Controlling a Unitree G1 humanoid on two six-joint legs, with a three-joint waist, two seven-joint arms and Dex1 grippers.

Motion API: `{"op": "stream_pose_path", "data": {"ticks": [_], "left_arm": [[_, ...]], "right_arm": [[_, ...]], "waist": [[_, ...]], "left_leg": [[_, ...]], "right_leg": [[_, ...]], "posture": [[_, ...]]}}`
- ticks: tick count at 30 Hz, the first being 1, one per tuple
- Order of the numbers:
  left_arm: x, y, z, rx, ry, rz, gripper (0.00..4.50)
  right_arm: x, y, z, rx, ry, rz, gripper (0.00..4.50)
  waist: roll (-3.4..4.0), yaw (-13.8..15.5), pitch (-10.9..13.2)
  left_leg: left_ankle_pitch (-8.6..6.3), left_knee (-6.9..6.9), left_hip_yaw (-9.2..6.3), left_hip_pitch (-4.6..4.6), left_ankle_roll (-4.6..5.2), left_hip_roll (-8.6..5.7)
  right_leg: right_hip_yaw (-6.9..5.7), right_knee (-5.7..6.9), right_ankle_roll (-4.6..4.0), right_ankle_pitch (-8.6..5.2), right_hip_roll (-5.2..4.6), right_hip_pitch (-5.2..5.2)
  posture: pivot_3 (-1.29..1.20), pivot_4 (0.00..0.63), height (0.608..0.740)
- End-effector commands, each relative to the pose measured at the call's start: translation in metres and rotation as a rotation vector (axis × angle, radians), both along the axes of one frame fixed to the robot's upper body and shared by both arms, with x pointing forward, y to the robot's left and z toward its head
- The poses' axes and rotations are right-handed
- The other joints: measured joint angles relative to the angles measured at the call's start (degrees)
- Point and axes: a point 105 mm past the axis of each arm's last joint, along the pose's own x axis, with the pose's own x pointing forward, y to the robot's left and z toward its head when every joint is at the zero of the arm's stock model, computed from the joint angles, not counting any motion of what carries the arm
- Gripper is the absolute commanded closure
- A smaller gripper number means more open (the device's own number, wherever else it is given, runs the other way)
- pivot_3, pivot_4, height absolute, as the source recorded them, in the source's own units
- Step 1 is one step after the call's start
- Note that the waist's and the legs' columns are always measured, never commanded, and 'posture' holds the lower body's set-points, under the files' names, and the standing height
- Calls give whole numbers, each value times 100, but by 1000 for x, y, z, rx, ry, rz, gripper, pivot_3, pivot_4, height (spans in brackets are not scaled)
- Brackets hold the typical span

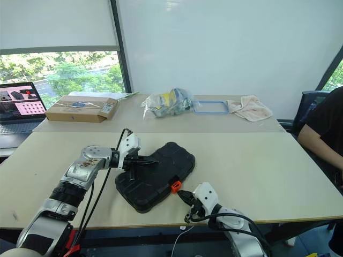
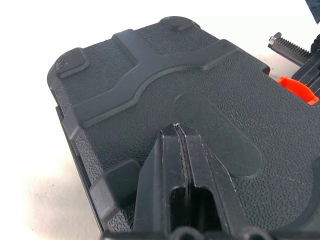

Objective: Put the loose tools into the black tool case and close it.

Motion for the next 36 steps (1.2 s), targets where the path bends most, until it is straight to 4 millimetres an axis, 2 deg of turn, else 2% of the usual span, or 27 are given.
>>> {"op": "stream_pose_path", "data": {"ticks": [1, 19, 31, 36], "left_arm": [[-1, 1, -17, 38, 46, 11, 4500], [-6, 4, -26, 45, 56, 19, 4500], [-10, 2, -31, 41, 70, 14, 4500], [-14, 3, -31, 46, 69, 12, 4500]], "right_arm": [[0, 5, 19, 47, -75, 33, 4482], [-4, -7, 50, 60, -195, 41, 4482], [-10, -6, 60, 63, -208, 69, 4482], [-26, -36, 62, -49, -81, 110, 4482]], "waist": [[3, 10, -1], [16, 30, 7], [25, 53, 5], [45, 94, 2]], "left_leg": [[0, 1, 1, -13, 0, -1], [1, 3, 1, -47, -1, -1], [-1, -1, 1, -48, 1, 0], [-9, 0, 1, -64, 12, -1]], "right_leg": [[0, 3, -1, 0, -1, -12], [-2, 2, -8, 2, 1, -40], [-3, -6, -8, 1, 2, -39], [-5, -20, -10, 2, -5, -42]], "posture": [[0, 150, 740], [0, 150, 740], [0, 150, 740], [0, 150, 740]]}}
